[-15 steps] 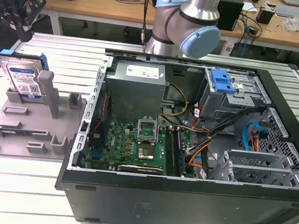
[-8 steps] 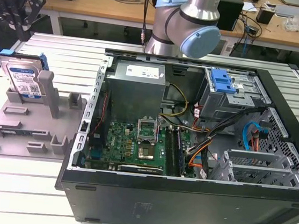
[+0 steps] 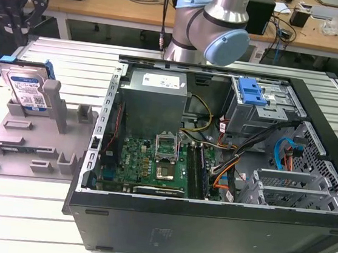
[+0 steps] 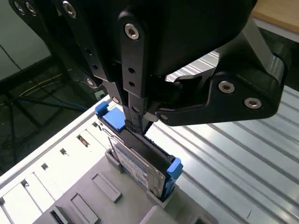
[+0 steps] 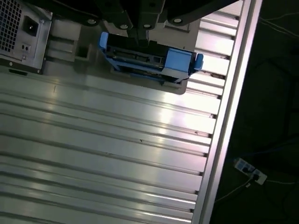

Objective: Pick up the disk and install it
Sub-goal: 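Pick up the disk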

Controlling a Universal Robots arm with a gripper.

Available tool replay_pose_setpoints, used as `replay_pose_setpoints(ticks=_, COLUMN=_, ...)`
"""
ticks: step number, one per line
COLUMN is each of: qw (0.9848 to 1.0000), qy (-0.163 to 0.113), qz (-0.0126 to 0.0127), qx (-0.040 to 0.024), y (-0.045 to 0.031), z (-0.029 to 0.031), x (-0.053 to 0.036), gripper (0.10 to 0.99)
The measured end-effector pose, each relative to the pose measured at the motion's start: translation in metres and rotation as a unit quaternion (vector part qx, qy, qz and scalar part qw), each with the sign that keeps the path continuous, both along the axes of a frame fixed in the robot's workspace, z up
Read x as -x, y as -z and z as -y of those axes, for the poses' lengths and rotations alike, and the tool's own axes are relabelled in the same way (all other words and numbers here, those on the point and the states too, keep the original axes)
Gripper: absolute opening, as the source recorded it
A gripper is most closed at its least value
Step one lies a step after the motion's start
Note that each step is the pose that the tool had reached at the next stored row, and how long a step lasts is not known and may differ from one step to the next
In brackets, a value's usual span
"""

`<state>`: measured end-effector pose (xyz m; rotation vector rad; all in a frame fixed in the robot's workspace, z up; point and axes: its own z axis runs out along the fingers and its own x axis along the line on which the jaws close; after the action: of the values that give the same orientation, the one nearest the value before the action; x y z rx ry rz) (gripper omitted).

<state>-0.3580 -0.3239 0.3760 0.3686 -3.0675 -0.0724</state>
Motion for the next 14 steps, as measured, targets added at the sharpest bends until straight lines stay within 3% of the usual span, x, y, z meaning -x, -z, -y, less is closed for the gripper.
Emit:
replay_pose_setpoints(ticks=2, qw=0.9997, qy=-0.023, qz=0.0000, qx=0.0016, y=0.0000, z=0.0000, x=0.0000, gripper=0.106)
replay_pose_setpoints(ticks=5, qw=0.9979, qy=-0.064, qz=0.0000, qx=0.0025, y=-0.0001, z=0.0000, x=0.0000, gripper=0.106)
replay_pose_setpoints(ticks=8, qw=0.9929, qy=-0.119, qz=0.0000, qx=0.0045, y=0.0000, z=0.0000, x=0.0001, gripper=0.106)
replay_pose_setpoints(ticks=12, qw=0.9864, qy=-0.164, qz=-0.0001, qx=0.0067, y=0.0000, z=-0.0001, x=0.0000, gripper=0.114)
replay_pose_setpoints(ticks=14, qw=0.9824, qy=-0.187, qz=-0.0001, qx=0.0077, y=-0.0001, z=-0.0004, x=0.0000, gripper=0.235)
